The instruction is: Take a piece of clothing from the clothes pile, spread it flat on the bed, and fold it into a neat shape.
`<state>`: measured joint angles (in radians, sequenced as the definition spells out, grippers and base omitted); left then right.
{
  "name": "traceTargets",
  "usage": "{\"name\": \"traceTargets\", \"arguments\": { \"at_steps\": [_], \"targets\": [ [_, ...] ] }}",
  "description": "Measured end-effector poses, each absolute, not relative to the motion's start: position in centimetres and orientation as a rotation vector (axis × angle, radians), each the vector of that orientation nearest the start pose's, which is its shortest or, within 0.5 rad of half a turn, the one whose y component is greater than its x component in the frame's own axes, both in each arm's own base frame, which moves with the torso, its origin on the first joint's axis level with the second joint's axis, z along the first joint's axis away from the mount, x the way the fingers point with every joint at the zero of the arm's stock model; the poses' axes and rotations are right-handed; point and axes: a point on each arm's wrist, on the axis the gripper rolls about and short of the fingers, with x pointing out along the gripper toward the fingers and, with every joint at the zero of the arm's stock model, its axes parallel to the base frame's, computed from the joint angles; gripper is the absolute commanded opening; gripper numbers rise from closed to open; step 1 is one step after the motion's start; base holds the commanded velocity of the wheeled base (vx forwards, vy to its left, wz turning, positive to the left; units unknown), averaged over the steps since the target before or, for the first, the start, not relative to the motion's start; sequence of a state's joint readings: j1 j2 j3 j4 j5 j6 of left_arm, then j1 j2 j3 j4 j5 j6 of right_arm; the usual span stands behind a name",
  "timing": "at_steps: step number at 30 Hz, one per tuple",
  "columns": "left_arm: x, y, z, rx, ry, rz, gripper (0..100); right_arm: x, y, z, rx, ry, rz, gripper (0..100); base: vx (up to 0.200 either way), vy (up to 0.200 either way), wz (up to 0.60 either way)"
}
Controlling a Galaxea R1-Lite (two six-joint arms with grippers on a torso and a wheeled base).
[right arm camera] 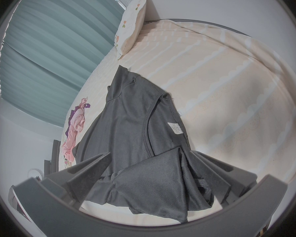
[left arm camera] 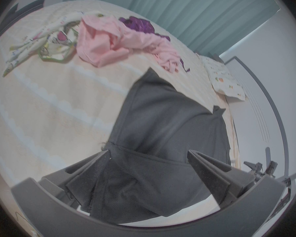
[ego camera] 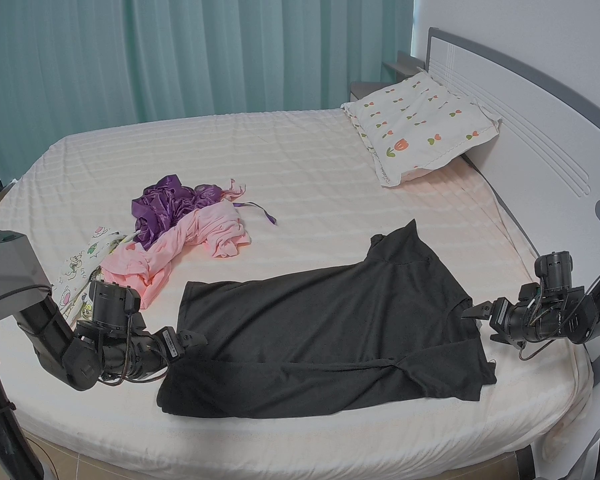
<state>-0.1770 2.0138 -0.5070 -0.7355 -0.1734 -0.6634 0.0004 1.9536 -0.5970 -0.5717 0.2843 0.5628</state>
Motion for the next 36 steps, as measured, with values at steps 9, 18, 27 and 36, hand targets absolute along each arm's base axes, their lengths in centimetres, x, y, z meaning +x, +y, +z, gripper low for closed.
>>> {"name": "traceTargets", "arguments": {
  "at_steps": [9,18,27,36],
  "targets": [
    [28.4,-5.6,1.1,-0.604,0.928,-0.090,100,28.6,1.0,4.6,0.634,0.855,0.052,100,0.000,0.000,0.00],
    [28.1,-5.4,0.7,-0.583,0.902,-0.060,100,28.4,1.0,4.5,0.632,0.837,0.054,100,0.000,0.000,0.00],
    [27.9,-4.8,0.8,-0.585,0.883,-0.026,100,28.2,1.0,4.3,0.631,0.834,0.058,100,0.000,0.000,0.00],
    [27.9,-4.8,0.8,-0.591,0.886,-0.028,0,28.5,1.1,3.9,0.625,0.843,0.063,100,0.000,0.000,0.00]
  ]
}}
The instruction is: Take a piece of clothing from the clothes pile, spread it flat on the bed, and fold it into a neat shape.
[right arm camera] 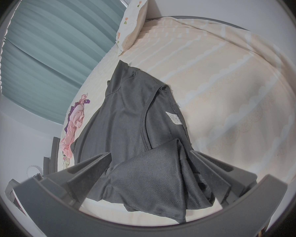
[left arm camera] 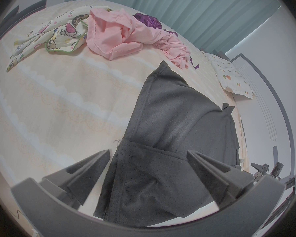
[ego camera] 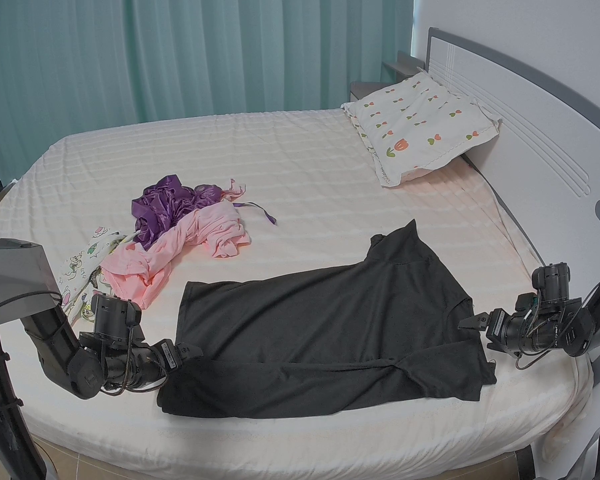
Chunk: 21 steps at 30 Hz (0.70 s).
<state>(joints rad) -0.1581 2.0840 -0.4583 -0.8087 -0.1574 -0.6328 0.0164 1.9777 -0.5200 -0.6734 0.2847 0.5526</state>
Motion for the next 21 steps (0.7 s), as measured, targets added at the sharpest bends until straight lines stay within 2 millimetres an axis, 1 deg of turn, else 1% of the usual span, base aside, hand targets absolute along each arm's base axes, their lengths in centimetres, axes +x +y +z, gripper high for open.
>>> {"name": "traceTargets", "arguments": {
  "at_steps": [6,11,17,21],
  "targets": [
    [28.2,-4.9,0.4,-0.588,0.896,-0.020,0,29.0,1.1,3.8,0.628,0.808,0.071,100,0.000,0.000,0.00],
    [28.3,-4.8,0.2,-0.584,0.896,-0.007,0,29.1,1.1,3.3,0.622,0.813,0.067,100,0.000,0.000,0.00],
    [28.5,-4.3,0.2,-0.593,0.886,0.015,0,29.7,1.1,3.1,0.619,0.778,0.085,100,0.000,0.000,0.00],
    [28.5,-4.2,0.2,-0.596,0.885,0.020,0,29.7,1.1,2.8,0.602,0.787,0.110,100,0.000,0.000,0.00]
  ]
}}
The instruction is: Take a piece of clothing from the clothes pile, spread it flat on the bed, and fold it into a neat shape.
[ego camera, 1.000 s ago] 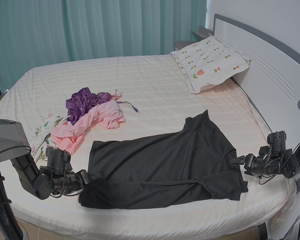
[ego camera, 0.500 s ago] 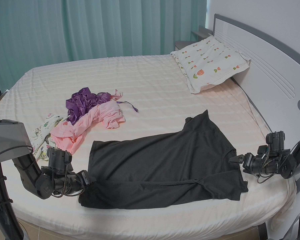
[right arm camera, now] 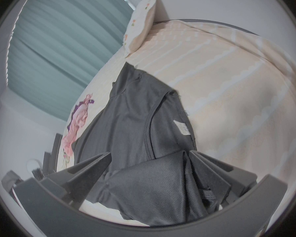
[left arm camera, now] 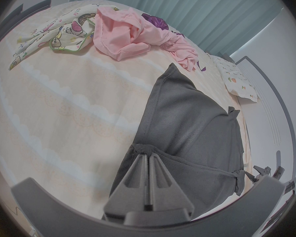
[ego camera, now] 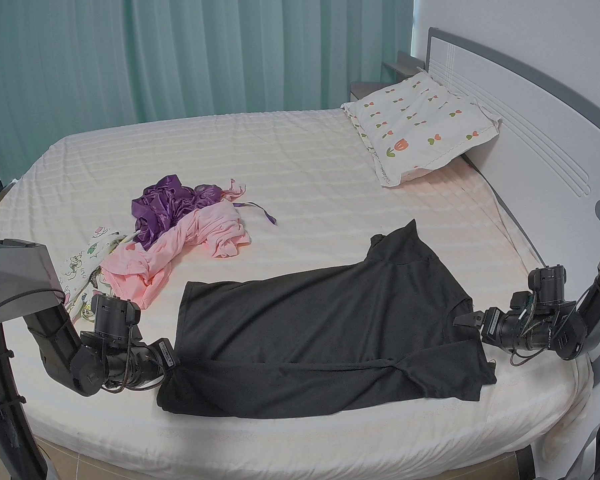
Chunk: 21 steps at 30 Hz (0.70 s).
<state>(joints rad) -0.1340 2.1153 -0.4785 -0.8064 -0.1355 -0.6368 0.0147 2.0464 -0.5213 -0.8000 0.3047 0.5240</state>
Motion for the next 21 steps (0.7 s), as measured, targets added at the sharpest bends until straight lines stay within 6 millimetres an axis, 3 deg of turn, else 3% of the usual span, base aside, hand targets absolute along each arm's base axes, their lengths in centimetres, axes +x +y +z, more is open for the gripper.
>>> {"name": "traceTargets", "arguments": {
  "at_steps": [9,21],
  "targets": [
    [28.5,-4.1,0.1,-0.599,0.886,0.023,0,29.4,0.6,1.9,0.533,0.821,0.261,100,0.000,0.000,0.00],
    [28.5,-4.1,0.0,-0.600,0.890,0.024,0,30.4,-0.6,1.3,0.528,0.696,0.301,100,0.000,0.000,0.00]
  ]
}}
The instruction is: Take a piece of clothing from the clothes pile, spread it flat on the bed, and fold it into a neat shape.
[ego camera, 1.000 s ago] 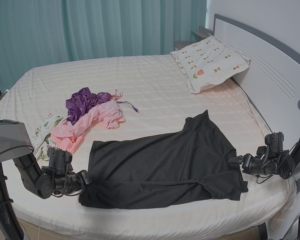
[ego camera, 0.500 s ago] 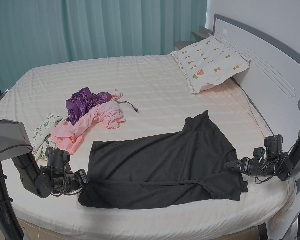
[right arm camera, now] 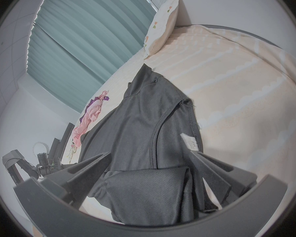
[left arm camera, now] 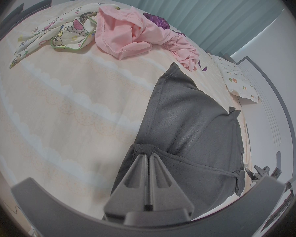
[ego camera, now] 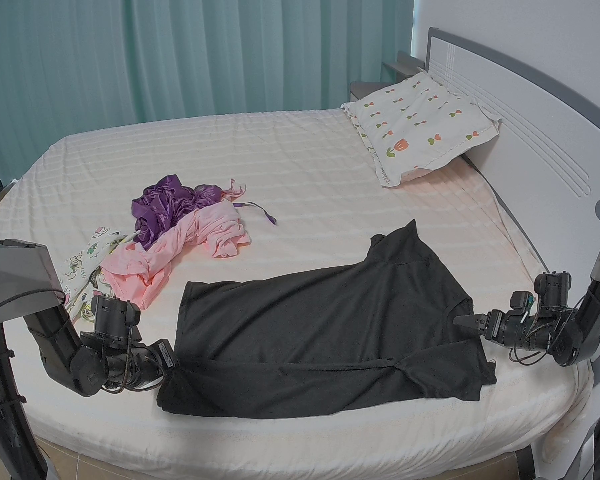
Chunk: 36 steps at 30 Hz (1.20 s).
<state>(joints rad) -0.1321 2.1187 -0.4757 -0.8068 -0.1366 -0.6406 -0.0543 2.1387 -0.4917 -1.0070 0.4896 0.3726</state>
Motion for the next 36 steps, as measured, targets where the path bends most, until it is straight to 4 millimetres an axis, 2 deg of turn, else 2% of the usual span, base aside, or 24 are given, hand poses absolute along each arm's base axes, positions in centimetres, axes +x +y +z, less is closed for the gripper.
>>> {"name": "traceTargets", "arguments": {
  "at_steps": [11,26,27,36],
  "targets": [
    [28.5,-4.1,0.1,-0.614,0.889,0.029,0,30.6,-0.5,-0.5,0.540,0.725,0.301,100,0.000,0.000,0.00],
    [28.4,-4.1,0.0,-0.616,0.892,0.031,0,30.2,-1.1,-1.2,0.570,0.741,0.320,100,0.000,0.000,0.00],
    [28.4,-4.1,0.0,-0.615,0.892,0.030,0,30.1,-1.1,-1.2,0.573,0.745,0.320,0,0.000,0.000,0.00],
    [28.5,-4.1,0.0,-0.615,0.892,0.031,0,29.8,-1.8,-1.4,0.594,0.754,0.317,0,0.000,0.000,0.00]
  ]
}}
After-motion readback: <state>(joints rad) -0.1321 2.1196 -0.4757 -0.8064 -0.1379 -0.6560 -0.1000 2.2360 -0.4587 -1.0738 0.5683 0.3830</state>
